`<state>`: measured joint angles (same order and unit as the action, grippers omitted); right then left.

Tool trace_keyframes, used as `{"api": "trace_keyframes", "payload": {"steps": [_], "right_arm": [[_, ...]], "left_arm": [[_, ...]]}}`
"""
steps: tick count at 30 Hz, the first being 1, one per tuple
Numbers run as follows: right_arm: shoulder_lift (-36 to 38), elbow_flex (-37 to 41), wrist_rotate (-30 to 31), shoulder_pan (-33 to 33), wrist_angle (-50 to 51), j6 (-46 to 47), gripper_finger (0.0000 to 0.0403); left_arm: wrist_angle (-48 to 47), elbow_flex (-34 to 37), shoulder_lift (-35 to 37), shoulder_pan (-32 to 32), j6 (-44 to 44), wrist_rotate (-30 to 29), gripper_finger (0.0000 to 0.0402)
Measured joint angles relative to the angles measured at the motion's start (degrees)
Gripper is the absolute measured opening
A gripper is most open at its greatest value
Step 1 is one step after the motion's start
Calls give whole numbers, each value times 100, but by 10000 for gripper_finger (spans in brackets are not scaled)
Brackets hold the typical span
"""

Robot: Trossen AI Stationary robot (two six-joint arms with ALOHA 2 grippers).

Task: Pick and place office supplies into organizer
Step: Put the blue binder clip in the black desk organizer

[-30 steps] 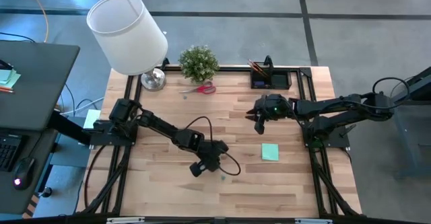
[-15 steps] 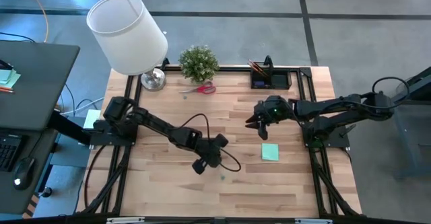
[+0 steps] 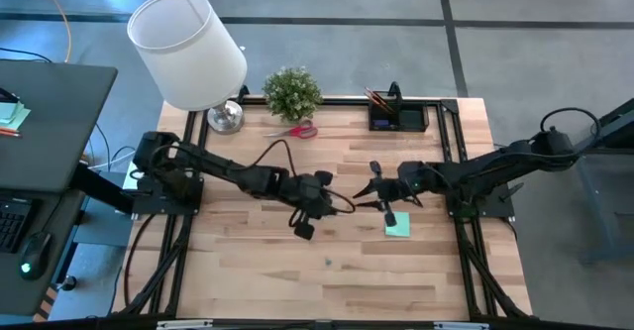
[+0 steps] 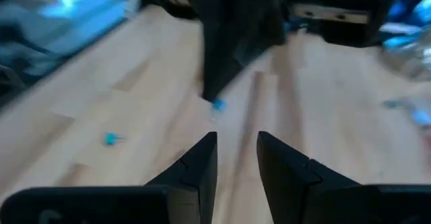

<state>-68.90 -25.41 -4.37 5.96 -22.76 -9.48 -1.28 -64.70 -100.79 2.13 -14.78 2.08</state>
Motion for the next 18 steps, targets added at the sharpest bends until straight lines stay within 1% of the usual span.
{"api": "trace_keyframes", "payload": {"steps": [2, 5, 8, 12, 18], "right_arm": [[0, 0, 364, 139, 14, -141, 96], [-4, 0, 631, 251, 53, -104, 96], [-4, 0, 615, 313, 63, 67, 96], [-7, 0, 442, 377, -121, 446, 96], [-37, 0, 543, 435, -184, 584, 96]], "left_arm": [[143, -9, 23, 9, 32, 44, 0], [312, -3, 82, 18, 26, 47, 0], [416, -4, 82, 13, 29, 22, 0], [494, -5, 82, 9, 21, -204, 0], [772, -5, 82, 10, 9, -311, 0]]}}
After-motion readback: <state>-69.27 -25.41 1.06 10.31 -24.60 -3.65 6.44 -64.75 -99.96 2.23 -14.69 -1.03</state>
